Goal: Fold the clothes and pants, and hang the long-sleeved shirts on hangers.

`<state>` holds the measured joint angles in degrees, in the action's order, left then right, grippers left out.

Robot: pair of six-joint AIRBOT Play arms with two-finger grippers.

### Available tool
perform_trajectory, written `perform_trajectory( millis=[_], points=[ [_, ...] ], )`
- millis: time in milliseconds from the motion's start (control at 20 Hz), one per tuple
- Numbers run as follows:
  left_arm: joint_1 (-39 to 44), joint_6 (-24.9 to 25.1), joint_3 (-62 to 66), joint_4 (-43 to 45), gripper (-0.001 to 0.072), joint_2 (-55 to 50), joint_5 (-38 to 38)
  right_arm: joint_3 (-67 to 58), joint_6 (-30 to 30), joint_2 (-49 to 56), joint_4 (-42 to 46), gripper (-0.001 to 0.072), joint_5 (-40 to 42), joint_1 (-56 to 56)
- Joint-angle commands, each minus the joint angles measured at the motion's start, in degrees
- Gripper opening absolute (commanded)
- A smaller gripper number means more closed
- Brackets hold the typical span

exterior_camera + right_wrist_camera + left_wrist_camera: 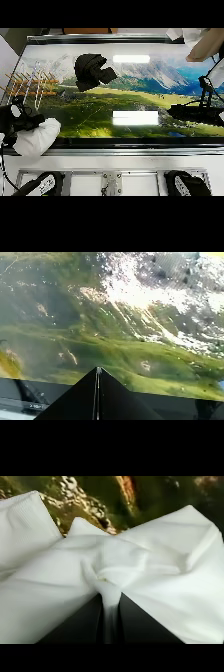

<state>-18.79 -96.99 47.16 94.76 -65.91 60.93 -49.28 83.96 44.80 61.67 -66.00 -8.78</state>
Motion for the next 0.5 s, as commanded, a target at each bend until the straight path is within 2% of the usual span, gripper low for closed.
perform_trajectory(
  millis=[0, 200, 400, 450],
  points=[
    [3.7, 3.5, 3.3, -7.7, 0.0019, 5.1, 2.4, 0.0, 0.0, 0.0, 0.0, 0.0042, 0.0, 0.0],
    [20.5, 4.1, 14.1, -14.0, 0.0019, 16.0, 6.5, 0.0, 0.0, 0.0, -1.4, 0.0042, 0.0, 0.0],
    [42.5, 0.4, 22.6, -14.9, 0.0019, 19.8, 1.8, -0.2, -0.4, 0.0, -8.5, 0.0042, -0.1, -0.1],
    [47.2, 0.1, 24.7, -14.9, 0.0018, 18.7, 0.3, -0.9, -2.3, 0.0, -8.6, 0.0042, 1.3, -0.7]
  ],
)
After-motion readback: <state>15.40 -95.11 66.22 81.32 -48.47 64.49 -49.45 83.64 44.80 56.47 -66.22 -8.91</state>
